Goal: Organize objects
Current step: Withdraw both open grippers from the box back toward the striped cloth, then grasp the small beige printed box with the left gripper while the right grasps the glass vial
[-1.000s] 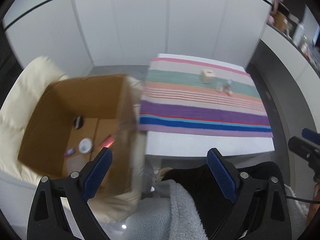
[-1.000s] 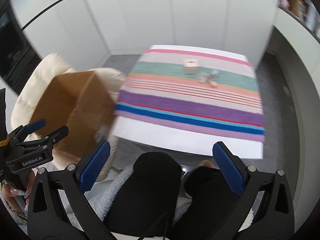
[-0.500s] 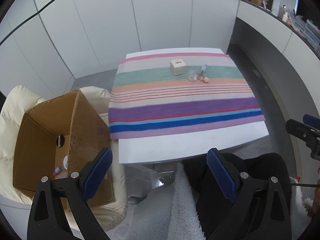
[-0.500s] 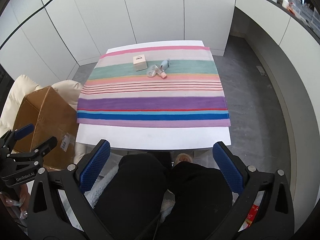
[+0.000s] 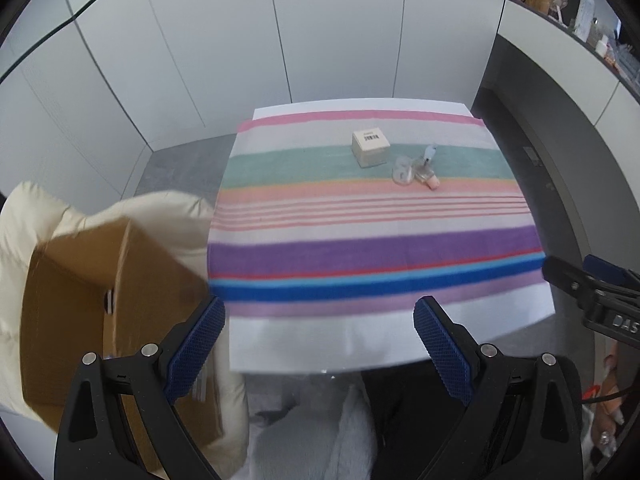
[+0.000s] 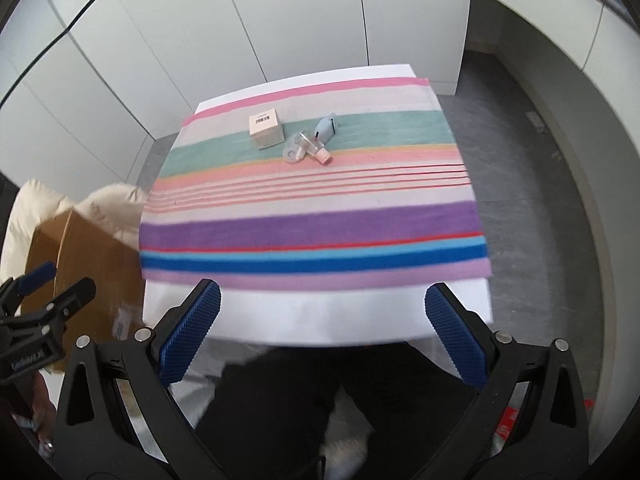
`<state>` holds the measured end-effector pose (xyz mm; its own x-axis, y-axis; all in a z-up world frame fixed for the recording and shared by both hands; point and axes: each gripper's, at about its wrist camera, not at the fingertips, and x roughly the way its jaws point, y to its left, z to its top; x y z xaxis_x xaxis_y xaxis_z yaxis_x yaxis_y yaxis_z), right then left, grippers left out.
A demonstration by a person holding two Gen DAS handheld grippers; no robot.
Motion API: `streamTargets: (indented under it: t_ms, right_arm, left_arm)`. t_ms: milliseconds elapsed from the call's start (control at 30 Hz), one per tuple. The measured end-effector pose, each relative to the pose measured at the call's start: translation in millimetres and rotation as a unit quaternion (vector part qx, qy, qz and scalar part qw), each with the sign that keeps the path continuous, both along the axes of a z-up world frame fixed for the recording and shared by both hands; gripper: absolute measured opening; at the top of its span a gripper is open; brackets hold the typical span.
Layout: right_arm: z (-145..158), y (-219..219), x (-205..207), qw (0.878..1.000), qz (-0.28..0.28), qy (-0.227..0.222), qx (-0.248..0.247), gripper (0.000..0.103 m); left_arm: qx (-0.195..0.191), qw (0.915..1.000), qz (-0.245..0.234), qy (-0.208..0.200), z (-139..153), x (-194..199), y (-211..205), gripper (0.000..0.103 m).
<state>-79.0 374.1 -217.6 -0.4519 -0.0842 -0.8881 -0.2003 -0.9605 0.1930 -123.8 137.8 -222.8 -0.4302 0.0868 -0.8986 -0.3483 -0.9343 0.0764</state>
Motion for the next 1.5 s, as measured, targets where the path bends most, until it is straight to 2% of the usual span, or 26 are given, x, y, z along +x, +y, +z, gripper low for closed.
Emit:
streamTargets:
  t_ms: [100, 300, 400, 500, 600, 633, 767, 800, 867, 967, 1200, 1333, 1367, 1400, 1433, 1500]
  right_arm:
    - [-18.3, 4.5, -31.6, 1.0, -0.002, 0.004, 0.003, 0.103]
    - [-74.1, 16.5, -113.8, 0.998, 0.031, 0.018, 0.052, 0.1]
    - [-107.0, 19.6, -155.0, 0.997, 0.054, 0.019, 0.049, 0.095]
    - [-127.4, 12.3, -181.3, 0.994, 0.092, 0.04, 0.05, 0.085]
    - [-144.6, -2.8, -202.7, 0.986, 0.128, 0.05, 0.092, 0.078]
    - [-151.4, -7.7, -210.0, 0.983, 0.14, 0.053, 0.106, 0.071]
    - [-168.3, -8.4, -226.9, 0.983, 0.147, 0.049, 0.103, 0.048]
    - [-169.5, -6.9, -228.2, 0.983, 0.147, 0.054, 0.091, 0.045]
    - [-170.6, -4.5, -229.8, 0.985, 0.141, 0.057, 0.08, 0.032]
    - [-174.2, -2.1, -231.5, 0.987, 0.138, 0.051, 0.069, 0.029]
    - [-181.1, 6.0, -228.2, 0.989, 0.129, 0.045, 0.053, 0.029]
    - [-182.5, 4.4, -228.1, 0.99, 0.128, 0.042, 0.051, 0.029]
    - [-182.7, 3.9, -227.9, 0.99, 0.128, 0.042, 0.051, 0.029]
    - [-183.0, 3.7, -227.5, 0.99, 0.128, 0.042, 0.049, 0.029]
    - [-183.2, 3.9, -226.9, 0.99, 0.128, 0.042, 0.046, 0.029]
    - [-183.8, 4.8, -225.8, 0.99, 0.125, 0.04, 0.04, 0.029]
  left_arm:
    - [-0.007, 1.0, -0.005, 0.002, -14.2, -29.0, 15.7, 0.096]
    - [-0.008, 0.9999, -0.003, -0.014, -55.3, -93.3, 41.9, 0.096]
    - [0.002, 0.9994, 0.02, -0.027, -74.8, -130.3, 54.5, 0.096]
    - [0.025, 0.9975, 0.046, -0.047, -91.2, -173.5, 69.7, 0.096]
    - [0.034, 0.9956, 0.047, -0.073, -112.1, -207.8, 92.6, 0.096]
    - [0.035, 0.9948, 0.049, -0.082, -118.2, -215.8, 98.9, 0.096]
    - [0.045, 0.9912, 0.063, -0.108, -140.0, -247.0, 121.7, 0.096]
    - [0.044, 0.9911, 0.062, -0.11, -143.4, -252.4, 127.1, 0.096]
    - [0.031, 0.9907, 0.048, -0.123, -155.9, -263.8, 142.0, 0.096]
    - [-0.01, 0.9909, 0.047, -0.126, -172.9, -273.1, 160.4, 0.095]
    - [0.002, 0.9884, 0.028, -0.149, -191.3, -279.3, 182.4, 0.097]
    - [-0.015, 0.9841, 0.03, -0.175, -217.0, -280.1, 190.0, 0.087]
    - [-0.017, 0.9868, 0.03, -0.158, -214.8, -278.4, 190.7, 0.076]
    - [-0.011, 0.9897, 0.03, -0.14, -209.8, -275.7, 190.8, 0.069]
    - [-0.008, 0.991, 0.028, -0.131, -206.4, -273.8, 191.3, 0.048]
    - [-0.009, 0.9916, 0.024, -0.127, -202.5, -271.7, 191.9, 0.045]
